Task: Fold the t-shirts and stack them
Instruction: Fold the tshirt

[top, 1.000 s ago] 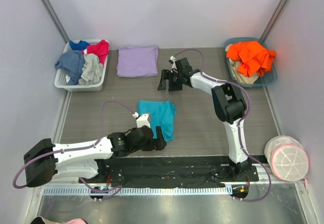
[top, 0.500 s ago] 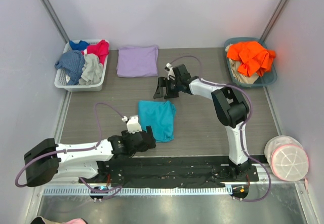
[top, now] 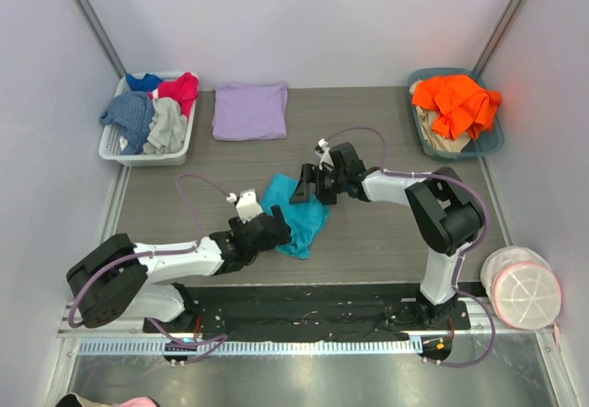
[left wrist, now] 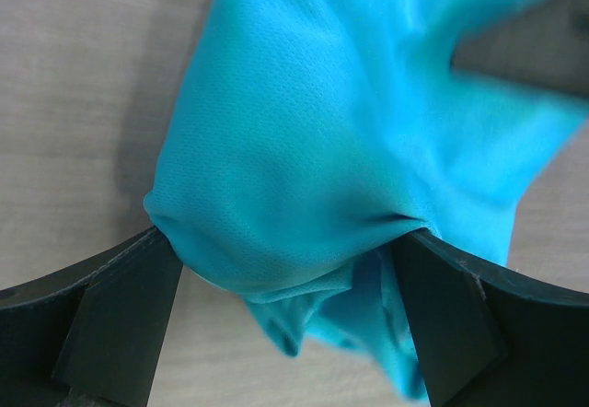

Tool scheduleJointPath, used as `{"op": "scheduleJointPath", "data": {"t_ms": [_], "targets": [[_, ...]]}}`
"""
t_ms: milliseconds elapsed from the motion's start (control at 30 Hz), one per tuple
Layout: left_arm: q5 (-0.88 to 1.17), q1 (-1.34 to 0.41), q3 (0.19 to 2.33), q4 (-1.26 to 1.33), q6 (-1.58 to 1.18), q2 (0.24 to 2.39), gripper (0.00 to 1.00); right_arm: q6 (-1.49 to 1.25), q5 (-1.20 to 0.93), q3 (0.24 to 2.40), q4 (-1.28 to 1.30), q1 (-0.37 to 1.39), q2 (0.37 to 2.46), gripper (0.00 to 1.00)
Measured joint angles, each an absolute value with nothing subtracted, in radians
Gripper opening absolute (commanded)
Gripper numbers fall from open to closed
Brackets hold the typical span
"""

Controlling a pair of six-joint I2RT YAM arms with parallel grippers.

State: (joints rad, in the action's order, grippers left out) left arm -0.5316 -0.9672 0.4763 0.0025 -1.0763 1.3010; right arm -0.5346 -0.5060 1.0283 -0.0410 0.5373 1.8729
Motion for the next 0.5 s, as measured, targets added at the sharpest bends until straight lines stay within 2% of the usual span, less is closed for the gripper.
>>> {"op": "scheduleJointPath", "data": {"t_ms": [500], "targets": [[-0.376, -0.713, 0.576, 0.109, -0.891, 1.444, 0.98, -0.689, -0.271, 0.730, 0.023, 0.672, 1.560, 0.83]]}}
